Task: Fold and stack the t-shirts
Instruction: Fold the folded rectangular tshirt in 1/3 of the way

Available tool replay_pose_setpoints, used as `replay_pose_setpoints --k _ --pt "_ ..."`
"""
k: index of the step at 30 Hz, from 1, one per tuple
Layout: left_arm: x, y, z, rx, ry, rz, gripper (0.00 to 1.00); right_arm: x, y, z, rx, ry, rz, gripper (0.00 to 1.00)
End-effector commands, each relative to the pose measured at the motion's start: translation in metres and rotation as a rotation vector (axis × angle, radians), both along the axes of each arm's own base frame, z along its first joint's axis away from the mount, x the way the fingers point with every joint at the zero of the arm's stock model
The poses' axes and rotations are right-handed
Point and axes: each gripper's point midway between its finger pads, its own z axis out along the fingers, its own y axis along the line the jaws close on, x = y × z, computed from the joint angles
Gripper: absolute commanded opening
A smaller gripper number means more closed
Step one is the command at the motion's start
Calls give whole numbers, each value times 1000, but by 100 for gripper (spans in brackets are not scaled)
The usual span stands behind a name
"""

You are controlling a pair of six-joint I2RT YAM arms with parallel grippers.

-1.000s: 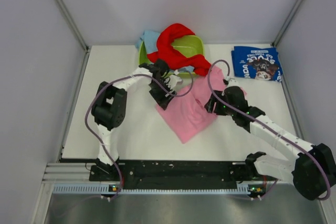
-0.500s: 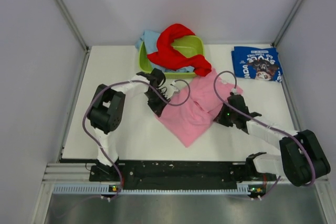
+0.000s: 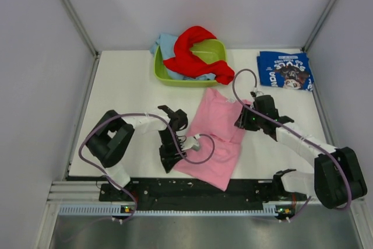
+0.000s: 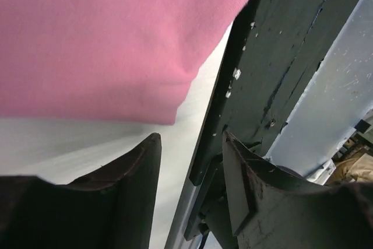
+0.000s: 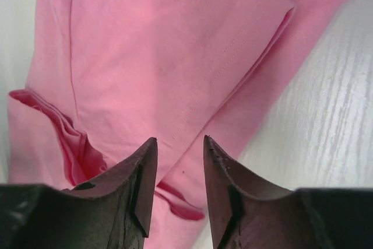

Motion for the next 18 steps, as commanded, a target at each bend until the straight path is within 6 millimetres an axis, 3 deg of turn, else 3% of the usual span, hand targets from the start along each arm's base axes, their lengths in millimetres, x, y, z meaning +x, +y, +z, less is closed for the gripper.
replay_pose_setpoints --k 1,5,9,13,18 --pt "21 -9 34 -82 -84 -4 52 -4 -19 34 -71 -7 -40 44" --pt "88 -55 59 -202 -254 156 53 -39 -24 31 -34 109 -103 55" --pt "129 -82 62 -277 -313 273 57 -77 -12 15 53 223 -114 69" --pt "154 -100 57 -352 -328 344 60 -93 3 6 90 243 -97 67" --pt "163 -115 42 -390 -300 355 60 -95 16 -5 151 260 -68 51"
